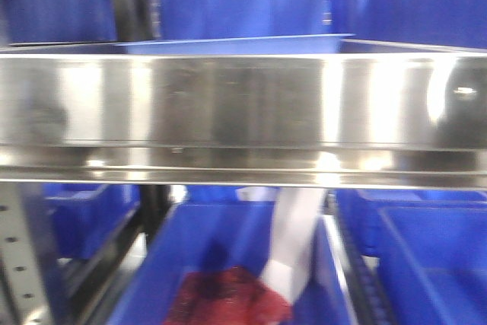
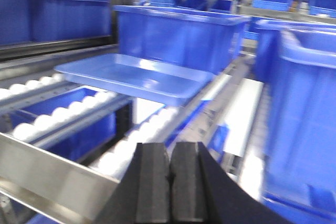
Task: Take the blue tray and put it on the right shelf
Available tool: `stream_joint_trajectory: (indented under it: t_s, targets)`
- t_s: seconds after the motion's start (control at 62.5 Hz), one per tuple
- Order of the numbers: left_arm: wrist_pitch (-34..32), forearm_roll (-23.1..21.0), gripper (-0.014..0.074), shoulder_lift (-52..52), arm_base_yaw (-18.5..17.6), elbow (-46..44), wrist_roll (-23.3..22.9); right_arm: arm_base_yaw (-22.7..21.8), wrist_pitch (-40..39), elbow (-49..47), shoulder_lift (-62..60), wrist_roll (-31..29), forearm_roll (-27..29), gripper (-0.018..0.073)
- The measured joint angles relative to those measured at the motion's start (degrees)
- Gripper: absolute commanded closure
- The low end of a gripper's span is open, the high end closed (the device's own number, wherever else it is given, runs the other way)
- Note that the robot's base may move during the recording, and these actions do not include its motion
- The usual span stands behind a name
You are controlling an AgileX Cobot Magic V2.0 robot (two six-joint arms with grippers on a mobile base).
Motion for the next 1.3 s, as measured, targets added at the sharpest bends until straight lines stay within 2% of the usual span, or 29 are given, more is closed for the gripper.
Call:
stream_joint_trajectory:
  t_s: [0.753, 0.849, 0.961, 1.105, 1.185, 1.297]
  targets:
    - [0.0, 0.0, 0.0645, 0.0, 0.0, 0.0, 0.0, -0.67, -2.9, 0.52, 0.0, 0.0, -1.23, 0.0542]
    - [0.0, 0.0, 0.0645, 0.0, 0.0, 0.0, 0.0, -4.82, -2.9, 1.66, -0.04, 0.0, 0.09, 0.0542]
    - [0.0, 0.0, 0.0645, 0.0, 0.0, 0.0, 0.0, -12.97, -3.0, 3.91, -0.3, -0.28, 3.53, 0.0542]
    - [0.0, 0.0, 0.0645, 0.0, 0.0, 0.0, 0.0, -21.52, -4.72, 9.89, -3.27, -4.0, 8.8, 0.0542]
    - [0.0, 0.0, 0.0645, 0.0, 0.0, 0.0, 0.08, -24.22, -7.88, 15.21, -6.59, -5.91, 10.69, 0.0542]
    - [0.0, 0.0, 0.0645, 0.0, 0.0, 0.0, 0.08, -25.2, -11.64, 21.13, -10.75, -7.0, 10.69, 0.0542]
